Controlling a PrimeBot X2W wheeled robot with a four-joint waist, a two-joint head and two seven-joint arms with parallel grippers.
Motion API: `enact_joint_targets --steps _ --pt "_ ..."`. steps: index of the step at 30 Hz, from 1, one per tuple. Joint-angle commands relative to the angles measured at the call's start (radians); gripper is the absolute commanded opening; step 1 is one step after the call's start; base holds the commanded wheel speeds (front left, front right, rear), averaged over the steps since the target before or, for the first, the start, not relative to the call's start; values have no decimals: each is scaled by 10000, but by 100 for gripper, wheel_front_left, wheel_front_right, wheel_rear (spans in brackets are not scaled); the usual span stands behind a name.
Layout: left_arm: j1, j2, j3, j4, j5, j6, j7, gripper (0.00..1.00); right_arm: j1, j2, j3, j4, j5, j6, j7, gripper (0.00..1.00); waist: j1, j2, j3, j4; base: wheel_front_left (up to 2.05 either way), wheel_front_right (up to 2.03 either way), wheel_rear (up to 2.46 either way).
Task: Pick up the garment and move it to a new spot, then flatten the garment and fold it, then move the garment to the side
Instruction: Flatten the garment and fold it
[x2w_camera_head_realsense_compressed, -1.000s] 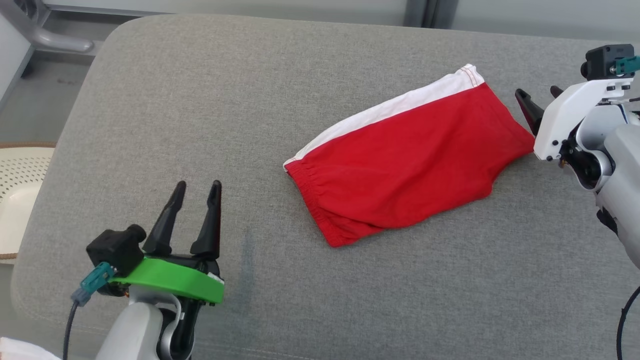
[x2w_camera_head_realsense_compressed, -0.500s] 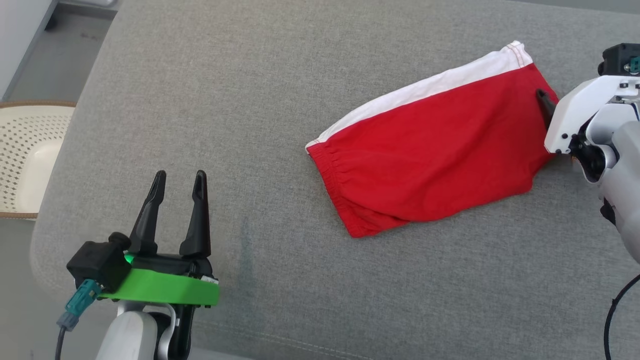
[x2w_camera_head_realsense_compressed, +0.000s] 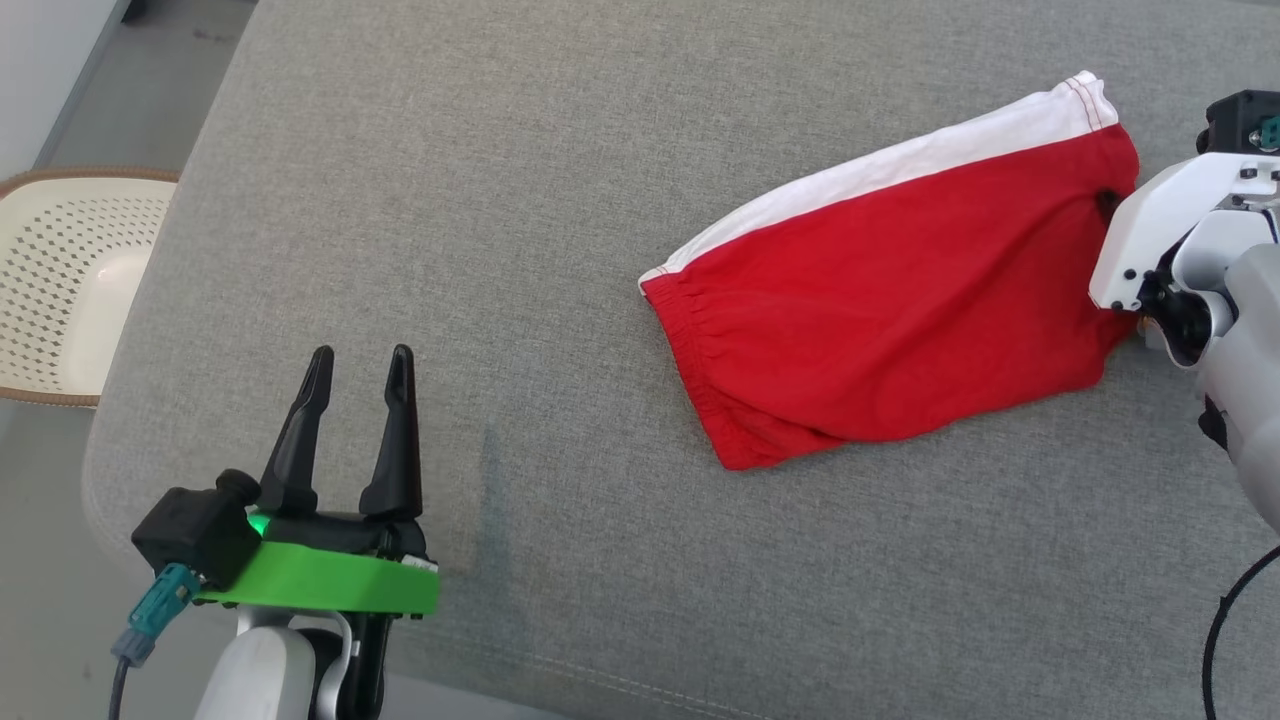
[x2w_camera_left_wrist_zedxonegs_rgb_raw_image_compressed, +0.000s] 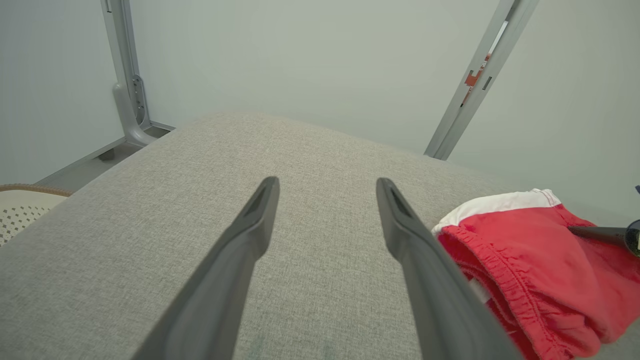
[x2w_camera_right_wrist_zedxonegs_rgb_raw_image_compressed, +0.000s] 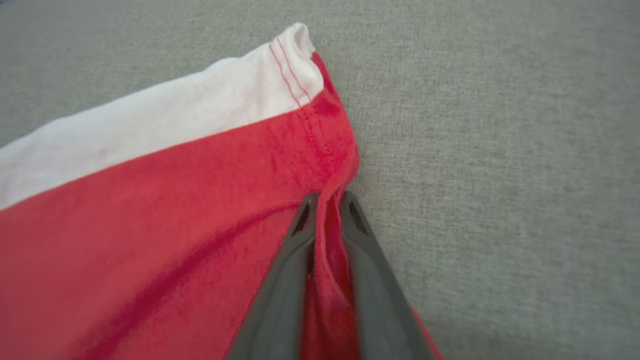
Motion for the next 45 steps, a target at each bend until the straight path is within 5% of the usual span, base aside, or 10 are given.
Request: enact_joint_targets --steps 1,17,28,35,45 --pt "-11 77 -15 13 -29 -25 7 100 579 79 -8 235 -62 -18 -35 0 1 0 -45 -96 0 0 0" --pt "291 397 -127 213 -135 -28 6 100 1132 -723 -1246 156 492 -12 -2675 0 1 0 -1117 -1299 0 0 0" --pt "502 474 -360 352 -243 -26 7 100 1531 -1462 -1408 147 -156 -10 -3480 0 1 0 -1657 -1816 0 0 0" --pt "699 527 -390 459 -341 -26 6 100 1006 -770 -765 -86 -1128 -10 -3557 0 1 0 -2039 -1860 0 0 0" --pt "950 507 -393 478 -449 -27 6 100 1087 1169 537 -1265 -1842 -10 -1657 0 1 0 -2421 -1772 0 0 0"
